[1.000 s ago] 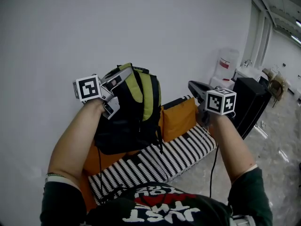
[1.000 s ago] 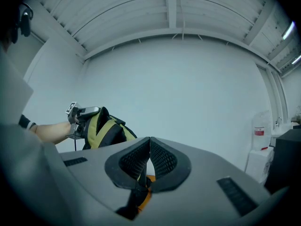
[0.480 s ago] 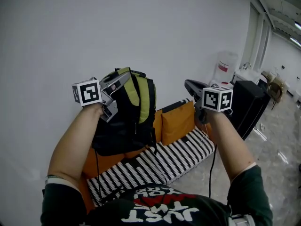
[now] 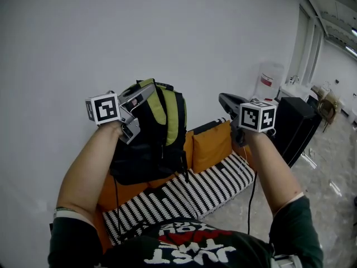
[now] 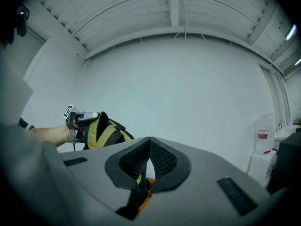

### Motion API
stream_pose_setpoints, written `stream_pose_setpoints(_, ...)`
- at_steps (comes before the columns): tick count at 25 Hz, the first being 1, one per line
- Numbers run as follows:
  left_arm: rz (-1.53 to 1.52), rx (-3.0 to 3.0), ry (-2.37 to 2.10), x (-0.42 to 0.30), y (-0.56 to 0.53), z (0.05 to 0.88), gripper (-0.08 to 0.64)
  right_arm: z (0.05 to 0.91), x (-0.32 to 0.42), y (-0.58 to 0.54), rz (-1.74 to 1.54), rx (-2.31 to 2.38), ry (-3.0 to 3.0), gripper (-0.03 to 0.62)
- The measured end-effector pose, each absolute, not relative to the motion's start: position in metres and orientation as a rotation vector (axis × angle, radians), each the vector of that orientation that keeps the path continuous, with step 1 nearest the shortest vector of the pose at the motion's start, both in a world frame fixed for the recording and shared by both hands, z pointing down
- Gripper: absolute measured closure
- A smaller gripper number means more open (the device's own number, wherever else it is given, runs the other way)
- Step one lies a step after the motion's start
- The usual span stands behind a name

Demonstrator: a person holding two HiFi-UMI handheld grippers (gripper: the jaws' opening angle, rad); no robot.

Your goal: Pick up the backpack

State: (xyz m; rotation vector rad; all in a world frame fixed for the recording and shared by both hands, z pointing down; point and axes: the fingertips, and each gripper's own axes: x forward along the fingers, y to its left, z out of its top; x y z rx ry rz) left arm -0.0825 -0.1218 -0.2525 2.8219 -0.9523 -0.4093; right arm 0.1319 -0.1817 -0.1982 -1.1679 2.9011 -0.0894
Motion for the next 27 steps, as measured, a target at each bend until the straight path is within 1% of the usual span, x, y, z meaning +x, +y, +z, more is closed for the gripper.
stream_pose_setpoints(27, -0.394, 2.807, -0.952, -0.0814, -0.1251, -0.2502, 0.508, -0.1897, 0.1272, -0.1783, -0.062, -1.191, 2.942, 0.566)
